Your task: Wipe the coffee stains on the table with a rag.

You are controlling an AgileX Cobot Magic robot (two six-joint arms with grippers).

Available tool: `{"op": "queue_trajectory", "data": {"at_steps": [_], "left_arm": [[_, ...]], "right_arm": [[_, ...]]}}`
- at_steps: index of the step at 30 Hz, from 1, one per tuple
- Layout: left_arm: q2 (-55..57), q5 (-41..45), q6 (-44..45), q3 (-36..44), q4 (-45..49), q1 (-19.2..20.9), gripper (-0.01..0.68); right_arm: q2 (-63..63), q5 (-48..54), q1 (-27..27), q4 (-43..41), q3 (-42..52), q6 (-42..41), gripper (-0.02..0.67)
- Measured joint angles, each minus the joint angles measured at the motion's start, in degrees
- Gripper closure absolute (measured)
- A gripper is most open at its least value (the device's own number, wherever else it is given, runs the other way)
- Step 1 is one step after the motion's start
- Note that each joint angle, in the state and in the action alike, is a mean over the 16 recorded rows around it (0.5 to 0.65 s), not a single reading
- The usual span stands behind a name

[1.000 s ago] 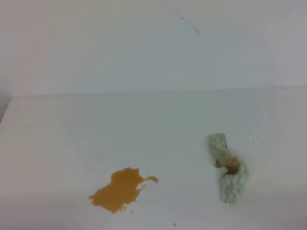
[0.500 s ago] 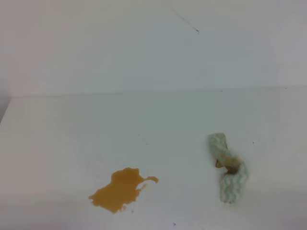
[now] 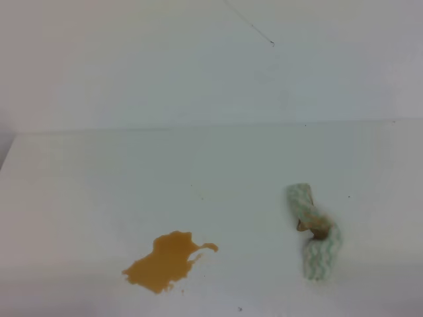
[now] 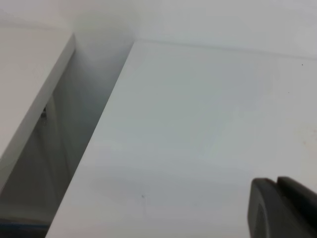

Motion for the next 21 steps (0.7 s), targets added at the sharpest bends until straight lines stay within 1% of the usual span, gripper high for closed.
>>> {"op": "queue_trajectory", "data": {"at_steps": [4,8,12,18,21], "left_arm": [[0.0,0.0,0.0,0.0,0.0,0.0,0.672],[0.0,0.0,0.0,0.0,0.0,0.0,0.672],[0.0,0.0,0.0,0.0,0.0,0.0,0.672],[0.0,0.0,0.0,0.0,0.0,0.0,0.672],[0.0,0.0,0.0,0.0,0.0,0.0,0.672]], "right_arm": [[-0.08,-1.79,0.01,0.34,0.11,0.51,0.652],[-0.17,-7.72,0.02,2.91,0.32,2.76,0.652],[-0.25,-17.15,0.02,6.94,0.44,6.37,0.652],[-0.33,-34.91,0.03,13.2,0.28,10.54,0.652],[-0.32,-41.23,0.03,15.37,-0.25,11.9,0.652]]}}
